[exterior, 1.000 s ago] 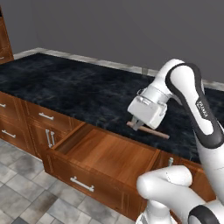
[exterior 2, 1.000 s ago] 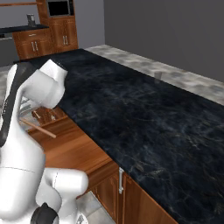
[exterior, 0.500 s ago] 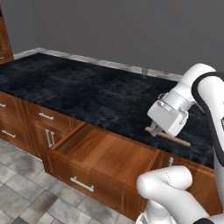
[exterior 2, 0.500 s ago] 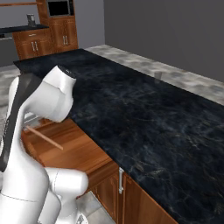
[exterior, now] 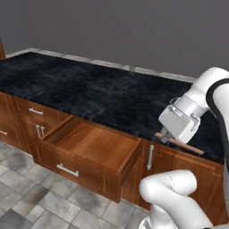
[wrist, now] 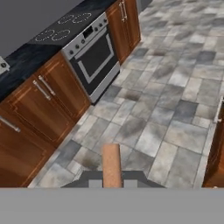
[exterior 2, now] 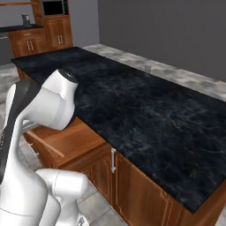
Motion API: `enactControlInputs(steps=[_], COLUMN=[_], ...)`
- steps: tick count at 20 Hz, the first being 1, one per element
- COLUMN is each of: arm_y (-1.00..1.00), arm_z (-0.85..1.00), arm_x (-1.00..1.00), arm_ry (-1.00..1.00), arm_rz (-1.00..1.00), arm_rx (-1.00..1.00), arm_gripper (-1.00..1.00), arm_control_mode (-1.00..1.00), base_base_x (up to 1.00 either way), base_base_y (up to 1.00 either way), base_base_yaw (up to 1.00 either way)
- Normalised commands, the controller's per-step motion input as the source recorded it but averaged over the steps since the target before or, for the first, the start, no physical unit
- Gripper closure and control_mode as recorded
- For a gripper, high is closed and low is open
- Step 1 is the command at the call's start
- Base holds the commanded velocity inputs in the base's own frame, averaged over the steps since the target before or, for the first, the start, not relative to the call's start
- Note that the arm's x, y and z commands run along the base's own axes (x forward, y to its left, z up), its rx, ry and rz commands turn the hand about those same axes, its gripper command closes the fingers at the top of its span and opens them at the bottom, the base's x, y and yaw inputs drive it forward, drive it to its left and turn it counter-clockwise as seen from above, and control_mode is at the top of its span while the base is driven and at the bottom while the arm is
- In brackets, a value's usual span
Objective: Take a straw from the drawer in front and place it inside the glass cup on the dining counter.
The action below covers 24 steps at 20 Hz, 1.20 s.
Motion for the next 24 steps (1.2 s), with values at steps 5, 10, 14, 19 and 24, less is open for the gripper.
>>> enactControlInputs(steps=[5,10,14,19,24], arm_y=[0.00,0.00,0.00,0.00,0.00], arm_z=[0.00,0.00,0.00,0.00,0.00], arm_x=[0.00,0.00,0.00,0.00,0.00], arm_ry=[0.00,0.00,0.00,0.00,0.00], arm_rz=[0.00,0.00,0.00,0.00,0.00], arm_rx=[0.00,0.00,0.00,0.00,0.00], arm_gripper=[1.00,1.00,1.00,1.00,1.00], arm_control_mode=[1.00,1.00,1.00,1.00,1.00], base_base_x=[-1.00,-0.47,-0.02,0.00,0.10], base_base_y=[-0.46,-0.57,-0.55,-0.73,-0.95], base_base_yaw=[-0.15,-0.56,-0.79,-0.78,-0.64])
